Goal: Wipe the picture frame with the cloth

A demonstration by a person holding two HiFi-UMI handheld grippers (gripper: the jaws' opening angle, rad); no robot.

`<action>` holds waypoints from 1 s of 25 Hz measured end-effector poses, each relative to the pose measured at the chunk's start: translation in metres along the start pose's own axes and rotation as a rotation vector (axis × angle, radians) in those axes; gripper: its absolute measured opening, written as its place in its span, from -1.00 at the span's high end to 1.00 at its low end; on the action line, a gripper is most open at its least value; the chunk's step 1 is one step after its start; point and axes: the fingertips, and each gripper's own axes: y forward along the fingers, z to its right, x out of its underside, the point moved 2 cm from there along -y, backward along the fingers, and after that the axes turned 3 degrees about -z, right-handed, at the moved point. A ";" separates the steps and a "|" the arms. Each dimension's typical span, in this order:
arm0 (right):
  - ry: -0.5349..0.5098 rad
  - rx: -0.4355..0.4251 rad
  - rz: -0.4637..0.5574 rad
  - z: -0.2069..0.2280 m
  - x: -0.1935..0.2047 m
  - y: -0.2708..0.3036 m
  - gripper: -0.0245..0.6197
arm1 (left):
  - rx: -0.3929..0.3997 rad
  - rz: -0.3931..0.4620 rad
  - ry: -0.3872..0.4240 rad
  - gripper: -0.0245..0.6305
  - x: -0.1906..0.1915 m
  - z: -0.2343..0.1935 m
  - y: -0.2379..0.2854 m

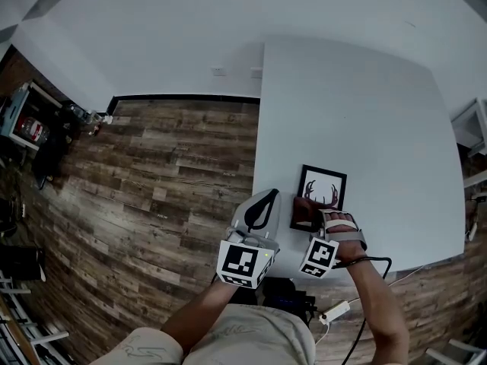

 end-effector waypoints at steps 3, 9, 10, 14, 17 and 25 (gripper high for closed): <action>-0.003 -0.012 0.006 -0.011 -0.002 -0.009 0.73 | 0.001 -0.002 0.004 0.93 0.001 -0.001 0.000; -0.031 -0.049 0.001 -0.030 -0.006 -0.028 0.73 | 0.001 0.004 0.002 0.93 -0.002 -0.001 0.002; -0.037 -0.055 -0.001 -0.033 -0.007 -0.031 0.73 | 0.003 0.004 0.001 0.93 -0.002 0.000 0.003; -0.039 -0.065 -0.009 -0.040 -0.010 -0.035 0.73 | 0.013 0.004 -0.001 0.93 -0.001 0.004 0.004; -0.029 -0.067 -0.017 -0.039 -0.011 -0.035 0.73 | 0.021 0.002 -0.002 0.93 -0.001 0.007 0.004; 0.016 -0.032 0.001 -0.025 -0.009 -0.042 0.73 | 0.020 0.008 -0.003 0.93 -0.004 0.008 0.002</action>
